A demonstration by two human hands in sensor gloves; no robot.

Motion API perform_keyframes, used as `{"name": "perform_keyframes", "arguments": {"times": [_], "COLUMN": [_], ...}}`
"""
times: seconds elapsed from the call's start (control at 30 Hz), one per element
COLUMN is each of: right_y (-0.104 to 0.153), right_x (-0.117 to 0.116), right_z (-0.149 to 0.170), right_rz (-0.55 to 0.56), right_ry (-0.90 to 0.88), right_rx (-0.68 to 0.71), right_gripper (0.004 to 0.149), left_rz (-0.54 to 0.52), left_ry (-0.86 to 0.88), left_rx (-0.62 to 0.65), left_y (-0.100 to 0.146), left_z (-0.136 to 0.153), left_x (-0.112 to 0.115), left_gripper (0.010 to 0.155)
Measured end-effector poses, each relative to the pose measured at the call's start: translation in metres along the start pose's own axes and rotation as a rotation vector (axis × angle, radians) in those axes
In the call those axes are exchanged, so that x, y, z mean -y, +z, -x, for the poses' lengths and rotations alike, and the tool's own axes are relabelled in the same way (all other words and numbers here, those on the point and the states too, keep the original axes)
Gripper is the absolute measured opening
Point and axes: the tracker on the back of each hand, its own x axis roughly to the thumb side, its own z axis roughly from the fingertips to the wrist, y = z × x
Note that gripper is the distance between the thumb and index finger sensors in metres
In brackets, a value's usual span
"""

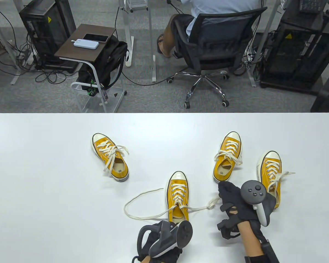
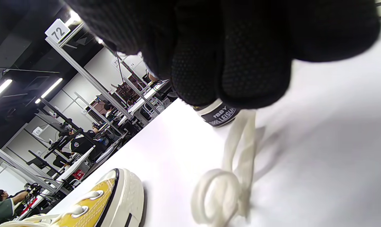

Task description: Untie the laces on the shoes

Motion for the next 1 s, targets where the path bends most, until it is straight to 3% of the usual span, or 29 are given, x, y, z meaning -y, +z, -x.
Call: {"name": "perform_keyframes", "arguments": {"times": [0.3, 0.47, 0.73, 1.0], "right_y": [-0.001, -0.001, -0.001, -0.001], "right_x": [0.002, 0.003, 0.006, 0.006], "right_z": [0.000, 0.001, 0.001, 0.001], "right_rz": [0.001, 0.003, 0.006, 0.000], "right_ry": [-0.025, -0.039, -0.057, -0.062], "right_rx": [0.005, 0.004, 0.009, 0.011], "right_gripper": [0.045, 0.045, 0.044, 0.044], "left_rz": [-0.164, -0.258, -0.339, -0.341], "left_ry": [0.106, 0.118, 0.093, 0.058], "left_rx": [-0.077, -0.116, -0.243, -0.363], "left_y": [-0.002, -0.010, -0.053, -0.109], "left_z": [0.016, 0.023, 0.045, 0.070], "left_x": [-0.035, -0.069, -0.118, -0.136], "left_gripper": [0.041, 0.041, 0.041, 0.042]}}
